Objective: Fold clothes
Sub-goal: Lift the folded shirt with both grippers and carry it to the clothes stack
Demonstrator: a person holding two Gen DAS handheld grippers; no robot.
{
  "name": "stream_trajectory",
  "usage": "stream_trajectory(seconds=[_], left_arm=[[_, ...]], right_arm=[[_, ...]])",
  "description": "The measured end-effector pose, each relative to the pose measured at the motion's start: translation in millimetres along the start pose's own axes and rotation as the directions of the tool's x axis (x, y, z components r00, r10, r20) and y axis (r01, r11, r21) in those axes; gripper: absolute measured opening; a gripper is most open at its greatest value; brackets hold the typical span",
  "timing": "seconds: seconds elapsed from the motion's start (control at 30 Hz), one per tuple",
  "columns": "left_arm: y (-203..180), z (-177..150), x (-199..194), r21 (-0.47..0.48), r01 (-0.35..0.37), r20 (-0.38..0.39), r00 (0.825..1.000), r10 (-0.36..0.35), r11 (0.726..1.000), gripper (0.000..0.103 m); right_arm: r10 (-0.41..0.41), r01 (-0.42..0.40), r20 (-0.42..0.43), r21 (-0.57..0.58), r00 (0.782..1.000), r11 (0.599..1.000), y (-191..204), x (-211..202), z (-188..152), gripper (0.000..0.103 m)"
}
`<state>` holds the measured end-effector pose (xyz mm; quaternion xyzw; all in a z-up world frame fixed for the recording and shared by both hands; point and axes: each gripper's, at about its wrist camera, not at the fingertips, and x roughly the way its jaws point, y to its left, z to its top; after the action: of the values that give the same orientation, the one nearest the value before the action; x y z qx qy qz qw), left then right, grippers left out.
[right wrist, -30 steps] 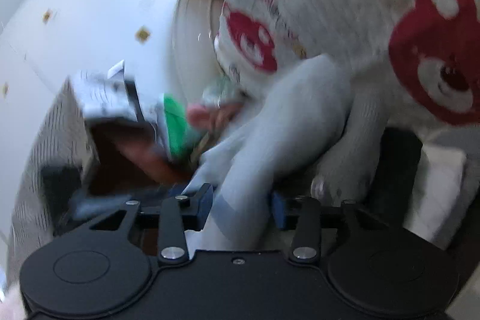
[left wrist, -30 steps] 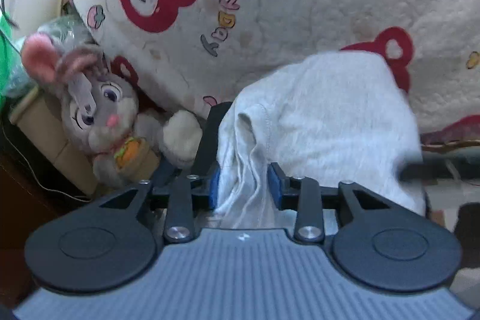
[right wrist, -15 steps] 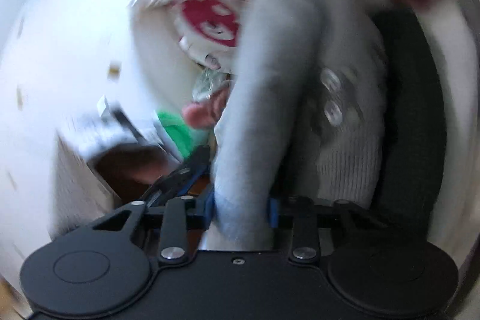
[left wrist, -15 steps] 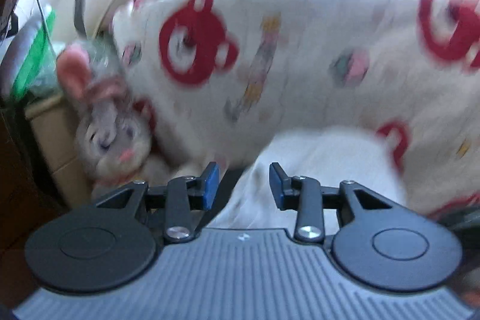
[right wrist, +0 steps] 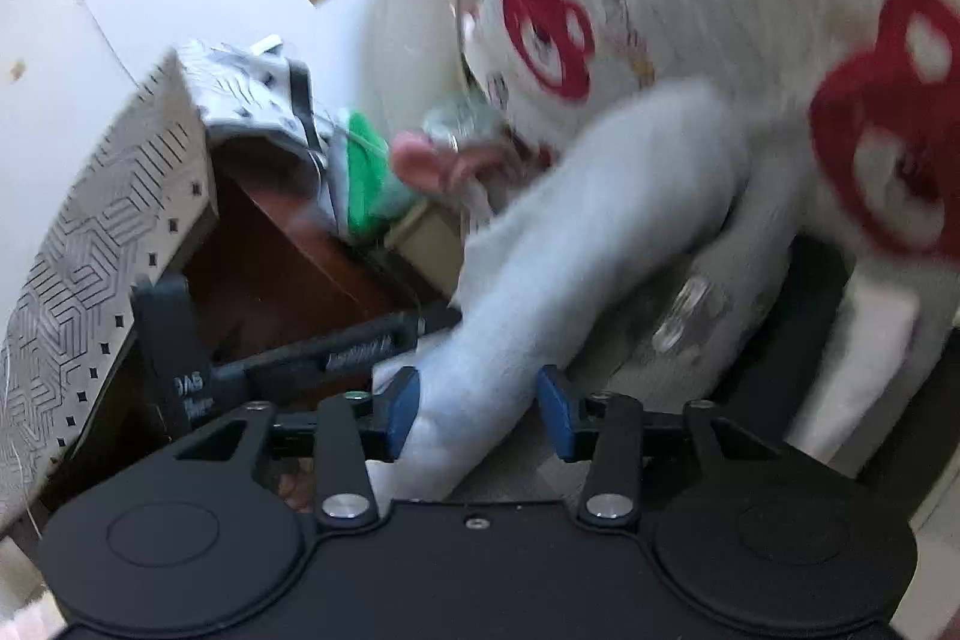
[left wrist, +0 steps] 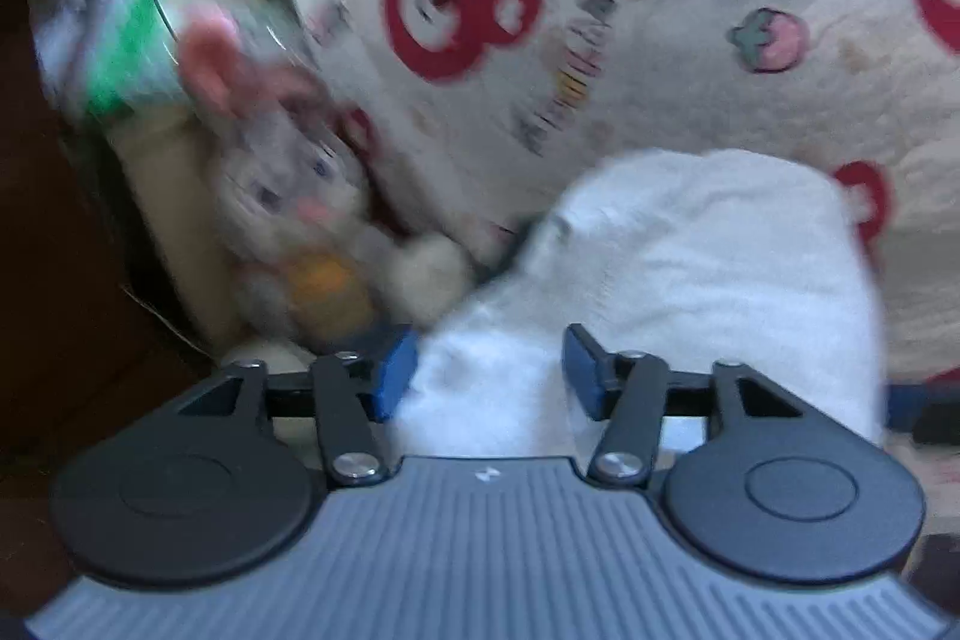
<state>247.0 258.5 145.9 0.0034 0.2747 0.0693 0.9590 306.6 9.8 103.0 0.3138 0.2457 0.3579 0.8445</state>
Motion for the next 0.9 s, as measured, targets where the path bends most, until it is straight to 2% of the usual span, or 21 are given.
stream_trajectory(seconds=[0.03,0.1,0.2,0.23,0.3,0.43,0.57,0.6,0.63,0.67,0.7,0.83,0.87,0.9], left_arm=[[3,-1,1,-0.021,0.009,-0.008,1.0,-0.009,1.0,0.062],[9,-4,3,-0.055,0.024,-0.023,0.999,-0.026,0.998,0.062],[14,-7,5,-0.081,0.04,-0.038,0.998,-0.043,0.996,0.062],[17,-8,5,-0.093,0.051,-0.044,0.998,-0.055,0.994,0.062],[21,-11,6,-0.11,0.072,-0.054,0.995,-0.078,0.991,0.062],[24,-14,7,-0.096,0.093,-0.057,0.993,-0.099,0.991,0.062],[23,-19,6,-0.065,0.102,-0.053,0.993,-0.105,0.993,0.062],[21,-20,4,-0.047,0.098,-0.052,0.994,-0.1,0.994,0.062],[19,-21,3,-0.028,0.095,-0.052,0.994,-0.097,0.995,0.062],[17,-21,1,-0.011,0.096,-0.054,0.994,-0.097,0.995,0.062],[15,-21,-1,0.006,0.101,-0.055,0.993,-0.1,0.995,0.062],[8,-24,-2,0.062,0.101,-0.06,0.993,-0.097,0.993,0.062],[6,-25,-2,0.072,0.092,-0.061,0.994,-0.088,0.993,0.063],[5,-25,-2,0.079,0.087,-0.06,0.995,-0.082,0.993,0.063]], right_arm=[[-0.007,0.007,0.024,-0.003,1.0,1.0,-5,-9,5,0.054],[-0.012,0.005,0.062,0.109,0.998,0.994,-24,-18,17,0.058],[0.012,-0.023,0.047,0.249,0.999,0.968,-48,-9,29,0.058],[0.003,-0.01,0.028,0.257,1.0,0.966,-49,-4,31,0.058],[-0.014,0.013,0.002,0.234,1.0,0.972,-47,2,23,0.059],[0.067,-0.054,-0.043,0.252,0.997,0.966,-46,28,27,0.059],[-0.011,0.028,-0.1,0.179,0.995,0.983,-42,55,40,0.058],[-0.028,0.044,-0.09,0.176,0.996,0.983,-44,58,43,0.058],[-0.08,0.087,-0.057,0.144,0.995,0.986,-42,57,47,0.051],[-0.129,0.13,-0.023,0.114,0.991,0.985,-40,56,51,0.035],[-0.128,0.128,-0.008,0.124,0.992,0.984,-42,52,51,0.034],[-0.129,0.119,0.052,0.166,0.99,0.979,-49,37,50,0.035],[-0.129,0.116,0.067,0.176,0.989,0.977,-51,33,49,0.044],[-0.13,0.113,0.082,0.187,0.988,0.976,-53,29,49,0.048]])
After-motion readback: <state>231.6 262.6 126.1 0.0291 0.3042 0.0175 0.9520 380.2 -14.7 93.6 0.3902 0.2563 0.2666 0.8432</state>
